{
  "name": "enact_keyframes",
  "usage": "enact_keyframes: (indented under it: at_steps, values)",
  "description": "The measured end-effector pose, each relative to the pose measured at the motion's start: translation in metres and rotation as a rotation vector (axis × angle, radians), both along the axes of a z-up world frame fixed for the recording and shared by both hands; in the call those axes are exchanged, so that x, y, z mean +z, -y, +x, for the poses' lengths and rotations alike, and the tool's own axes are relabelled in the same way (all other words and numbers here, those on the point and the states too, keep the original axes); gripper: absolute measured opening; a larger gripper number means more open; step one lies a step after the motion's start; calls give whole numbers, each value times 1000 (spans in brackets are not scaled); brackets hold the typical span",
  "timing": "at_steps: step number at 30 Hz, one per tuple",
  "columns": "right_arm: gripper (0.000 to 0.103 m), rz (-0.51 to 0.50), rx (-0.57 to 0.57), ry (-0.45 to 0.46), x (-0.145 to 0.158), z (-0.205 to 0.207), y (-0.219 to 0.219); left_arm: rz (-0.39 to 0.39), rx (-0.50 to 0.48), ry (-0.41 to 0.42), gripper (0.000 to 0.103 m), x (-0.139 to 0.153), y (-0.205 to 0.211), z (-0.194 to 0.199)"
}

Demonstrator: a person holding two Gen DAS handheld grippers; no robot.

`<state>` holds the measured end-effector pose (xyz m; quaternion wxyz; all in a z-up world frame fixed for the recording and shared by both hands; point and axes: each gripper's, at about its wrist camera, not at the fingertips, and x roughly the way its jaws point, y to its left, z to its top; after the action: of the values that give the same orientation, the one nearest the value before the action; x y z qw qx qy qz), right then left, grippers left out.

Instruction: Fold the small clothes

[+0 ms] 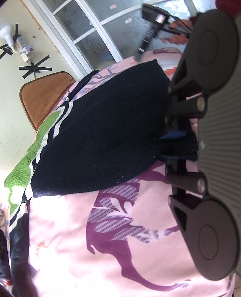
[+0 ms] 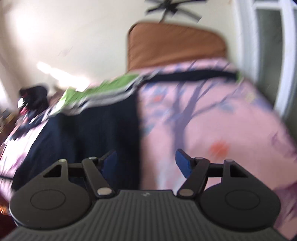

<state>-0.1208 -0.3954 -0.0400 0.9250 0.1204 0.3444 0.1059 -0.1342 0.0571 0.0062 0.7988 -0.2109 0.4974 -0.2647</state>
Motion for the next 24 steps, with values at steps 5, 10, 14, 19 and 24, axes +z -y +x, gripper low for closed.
enact_keyframes:
  at_steps: [5,10,14,19,24]
  values:
    - [14,-25,81,66,14,-21,-40,-67,4,26,14,16,-20,3]
    - [13,62,360,275,75,-61,-41,-59,34,160,13,67,-69,-23]
    - [17,-11,496,97,57,-52,-45,23,82,156,20,71,-97,-42]
    - [50,-30,238,20,31,-12,-9,41,186,212,52,75,-118,-34]
    - [50,106,200,97,34,34,-27,71,206,328,79,84,-113,19]
